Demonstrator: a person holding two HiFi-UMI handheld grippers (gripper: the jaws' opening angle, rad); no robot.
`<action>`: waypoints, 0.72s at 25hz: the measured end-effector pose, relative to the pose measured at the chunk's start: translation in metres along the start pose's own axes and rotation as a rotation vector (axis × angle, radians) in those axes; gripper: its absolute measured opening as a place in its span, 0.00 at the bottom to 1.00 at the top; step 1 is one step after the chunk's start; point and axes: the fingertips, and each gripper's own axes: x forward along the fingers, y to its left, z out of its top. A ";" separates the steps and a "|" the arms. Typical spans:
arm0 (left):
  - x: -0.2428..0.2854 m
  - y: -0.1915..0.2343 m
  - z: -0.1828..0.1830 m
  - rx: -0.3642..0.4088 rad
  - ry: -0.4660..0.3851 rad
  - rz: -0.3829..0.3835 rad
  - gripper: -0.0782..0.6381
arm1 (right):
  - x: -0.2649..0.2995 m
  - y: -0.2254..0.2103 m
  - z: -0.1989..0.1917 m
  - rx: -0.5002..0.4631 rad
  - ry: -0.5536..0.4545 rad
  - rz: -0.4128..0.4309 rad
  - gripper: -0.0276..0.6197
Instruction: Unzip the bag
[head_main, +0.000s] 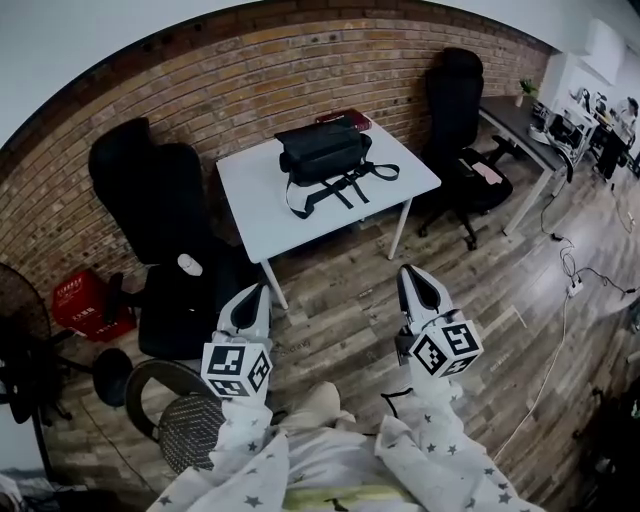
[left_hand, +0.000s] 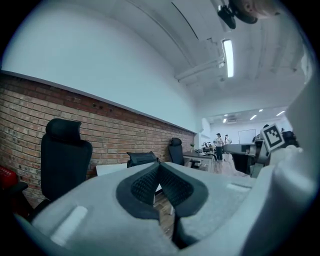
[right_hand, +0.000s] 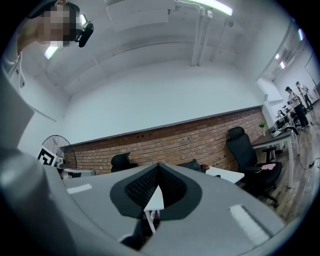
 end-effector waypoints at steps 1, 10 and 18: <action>0.003 0.002 0.001 0.000 -0.002 0.004 0.11 | 0.003 -0.001 0.000 0.000 0.000 0.004 0.04; 0.059 0.028 -0.001 -0.014 -0.007 0.029 0.11 | 0.064 -0.029 -0.008 0.007 0.008 0.032 0.04; 0.141 0.066 0.001 -0.028 0.012 0.039 0.11 | 0.141 -0.071 -0.015 0.025 0.025 0.019 0.04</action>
